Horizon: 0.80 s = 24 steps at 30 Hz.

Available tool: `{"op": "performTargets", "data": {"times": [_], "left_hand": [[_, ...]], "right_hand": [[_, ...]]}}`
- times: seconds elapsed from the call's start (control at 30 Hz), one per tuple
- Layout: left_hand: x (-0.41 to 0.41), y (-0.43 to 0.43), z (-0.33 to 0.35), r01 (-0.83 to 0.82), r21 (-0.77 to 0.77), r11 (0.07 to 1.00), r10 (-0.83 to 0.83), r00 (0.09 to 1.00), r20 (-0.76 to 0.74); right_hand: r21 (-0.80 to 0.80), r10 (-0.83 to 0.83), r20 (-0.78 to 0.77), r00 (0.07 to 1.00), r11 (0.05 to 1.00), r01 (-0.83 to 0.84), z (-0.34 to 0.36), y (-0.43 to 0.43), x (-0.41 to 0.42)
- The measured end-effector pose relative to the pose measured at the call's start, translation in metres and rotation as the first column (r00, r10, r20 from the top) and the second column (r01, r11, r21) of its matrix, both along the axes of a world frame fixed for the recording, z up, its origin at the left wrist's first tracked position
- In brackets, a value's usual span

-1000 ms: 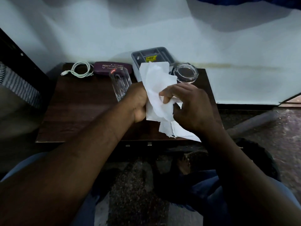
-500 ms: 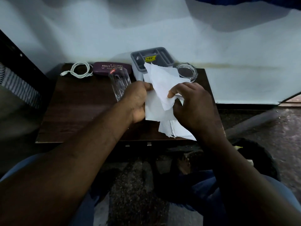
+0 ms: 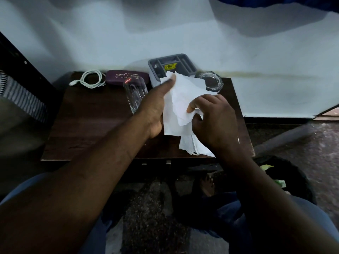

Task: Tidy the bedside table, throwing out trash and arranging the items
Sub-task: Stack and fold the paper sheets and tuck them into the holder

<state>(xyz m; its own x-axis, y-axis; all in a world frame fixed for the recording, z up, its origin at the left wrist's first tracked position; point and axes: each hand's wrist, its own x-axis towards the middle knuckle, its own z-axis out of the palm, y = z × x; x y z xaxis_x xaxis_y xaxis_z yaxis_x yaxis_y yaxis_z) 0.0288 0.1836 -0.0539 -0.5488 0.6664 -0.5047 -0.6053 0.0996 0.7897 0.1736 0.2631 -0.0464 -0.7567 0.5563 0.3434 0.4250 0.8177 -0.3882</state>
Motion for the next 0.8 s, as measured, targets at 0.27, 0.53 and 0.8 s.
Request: {"op": "performTargets", "data": {"times": [0.27, 0.53, 0.8], "left_hand": [[-0.007, 0.002, -0.009, -0.116, -0.125, 0.985, 0.096, 0.984, -0.152], [-0.006, -0.003, 0.004, 0.046, -0.019, 0.999, -0.047, 0.996, -0.079], [-0.005, -0.004, 0.007, 0.036, -0.019, 0.999, -0.037, 0.998, -0.057]], "right_hand": [[-0.220, 0.044, 0.043, 0.998, 0.975, -0.034, -0.005, 0.023, 0.008], [-0.971, -0.410, -0.051, 0.911, 0.235, 0.052, 0.007, 0.057, 0.018], [-0.988, -0.215, -0.131, 0.968, 0.109, -0.109, 0.009, 0.047, 0.017]]}}
